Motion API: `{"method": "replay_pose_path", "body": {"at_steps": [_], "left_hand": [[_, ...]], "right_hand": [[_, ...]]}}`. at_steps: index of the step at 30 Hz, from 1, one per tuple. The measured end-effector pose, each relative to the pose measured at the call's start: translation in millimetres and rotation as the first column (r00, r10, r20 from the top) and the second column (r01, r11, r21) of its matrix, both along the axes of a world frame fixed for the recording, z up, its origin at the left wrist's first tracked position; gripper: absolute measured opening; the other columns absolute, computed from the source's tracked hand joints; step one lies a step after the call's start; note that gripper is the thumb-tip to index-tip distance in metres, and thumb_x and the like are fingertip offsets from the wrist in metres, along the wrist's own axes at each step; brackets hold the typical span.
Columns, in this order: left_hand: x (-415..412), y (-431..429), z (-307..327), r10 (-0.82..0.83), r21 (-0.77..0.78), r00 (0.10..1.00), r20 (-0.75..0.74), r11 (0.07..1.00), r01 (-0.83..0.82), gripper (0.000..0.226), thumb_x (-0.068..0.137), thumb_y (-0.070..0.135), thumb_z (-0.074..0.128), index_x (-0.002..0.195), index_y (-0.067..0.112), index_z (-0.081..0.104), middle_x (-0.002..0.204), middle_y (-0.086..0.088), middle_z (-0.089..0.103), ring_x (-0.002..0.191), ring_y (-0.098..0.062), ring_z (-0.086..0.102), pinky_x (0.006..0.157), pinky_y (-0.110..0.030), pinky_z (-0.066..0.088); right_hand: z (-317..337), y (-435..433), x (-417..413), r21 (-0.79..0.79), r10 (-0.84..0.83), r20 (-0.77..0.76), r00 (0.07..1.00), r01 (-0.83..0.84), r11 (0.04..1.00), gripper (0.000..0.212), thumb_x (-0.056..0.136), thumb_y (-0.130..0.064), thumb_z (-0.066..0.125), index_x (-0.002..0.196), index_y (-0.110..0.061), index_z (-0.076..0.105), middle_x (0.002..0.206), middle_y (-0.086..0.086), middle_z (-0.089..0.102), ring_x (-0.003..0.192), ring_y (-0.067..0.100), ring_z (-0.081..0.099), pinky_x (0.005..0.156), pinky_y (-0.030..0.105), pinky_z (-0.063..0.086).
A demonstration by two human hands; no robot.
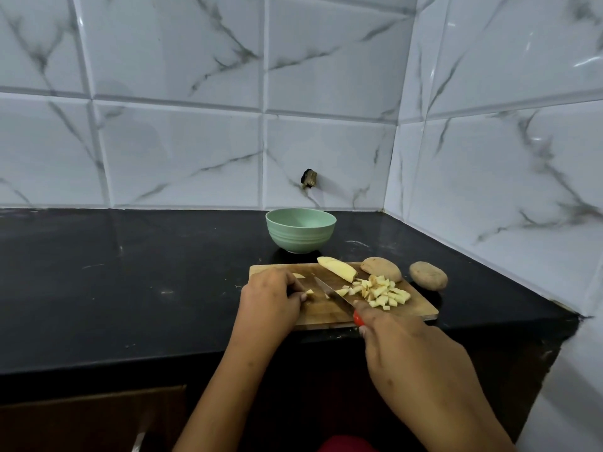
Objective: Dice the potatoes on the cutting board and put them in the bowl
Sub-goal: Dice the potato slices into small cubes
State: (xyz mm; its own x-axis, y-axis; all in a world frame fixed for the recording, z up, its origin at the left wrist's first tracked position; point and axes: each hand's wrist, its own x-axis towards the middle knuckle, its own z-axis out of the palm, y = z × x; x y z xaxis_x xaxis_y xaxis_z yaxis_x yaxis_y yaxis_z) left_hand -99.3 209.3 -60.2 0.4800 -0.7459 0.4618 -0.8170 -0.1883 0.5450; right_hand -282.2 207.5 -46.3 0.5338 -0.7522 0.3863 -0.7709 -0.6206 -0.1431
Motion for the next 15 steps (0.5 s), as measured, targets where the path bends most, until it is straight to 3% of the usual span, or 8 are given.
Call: {"method": "replay_pose_path", "body": {"at_steps": [3,7,10,13,15], "left_hand": [[0.4,0.0,-0.9,0.002,0.005,1.000,0.028,1.000,-0.002,0.009,0.088,0.027,0.065,0.092,0.021,0.071,0.070,0.018,0.047,0.065,-0.001,0.043,0.067,-0.017,0.035],[-3.9,-0.2,-2.5,0.024,-0.008,0.999,0.046,1.000,-0.024,0.009,0.089,0.026,0.063,0.093,0.024,0.071,0.090,0.012,0.064,0.076,-0.002,0.051,0.072,-0.018,0.042],[-3.8,-0.6,-3.5,0.022,-0.005,0.999,0.042,1.000,-0.022,0.010,0.089,0.025,0.062,0.092,0.024,0.071,0.095,0.011,0.066,0.084,-0.004,0.057,0.078,-0.020,0.046],[-3.7,-0.9,-3.0,0.017,-0.023,0.996,0.083,1.000,-0.015,0.011,0.090,0.024,0.060,0.090,0.025,0.071,0.094,0.013,0.066,0.081,-0.003,0.053,0.071,-0.015,0.038],[-3.7,-0.9,-4.0,0.033,-0.038,0.994,0.104,0.999,-0.029,0.011,0.090,0.024,0.060,0.088,0.026,0.071,0.093,0.014,0.065,0.075,-0.001,0.047,0.066,-0.012,0.029]], "right_hand": [[2.2,7.3,3.2,0.014,0.028,0.035,0.999,-0.028,1.000,0.046,0.104,-0.036,0.026,0.148,-0.043,0.015,0.116,-0.010,0.060,0.095,0.009,0.059,0.069,0.024,0.046],[1.2,8.1,10.7,0.030,0.036,-0.004,0.999,-0.035,0.999,0.049,0.103,-0.030,0.032,0.149,-0.040,0.017,0.114,-0.009,0.061,0.095,0.009,0.060,0.072,0.025,0.048],[-2.2,6.0,16.1,0.045,0.034,-0.040,0.999,-0.032,0.998,0.055,0.101,-0.027,0.039,0.149,-0.037,0.016,0.113,-0.007,0.062,0.095,0.012,0.060,0.065,0.025,0.045],[-6.5,2.1,22.9,0.029,0.049,-0.052,0.997,-0.048,0.998,0.054,0.100,-0.026,0.043,0.148,-0.035,0.021,0.111,-0.006,0.062,0.095,0.013,0.060,0.056,0.022,0.037],[-7.5,-0.3,27.7,0.023,0.056,-0.050,0.997,-0.055,0.998,0.050,0.100,-0.024,0.044,0.146,-0.034,0.028,0.108,-0.006,0.063,0.093,0.013,0.061,0.061,0.024,0.044]]}}
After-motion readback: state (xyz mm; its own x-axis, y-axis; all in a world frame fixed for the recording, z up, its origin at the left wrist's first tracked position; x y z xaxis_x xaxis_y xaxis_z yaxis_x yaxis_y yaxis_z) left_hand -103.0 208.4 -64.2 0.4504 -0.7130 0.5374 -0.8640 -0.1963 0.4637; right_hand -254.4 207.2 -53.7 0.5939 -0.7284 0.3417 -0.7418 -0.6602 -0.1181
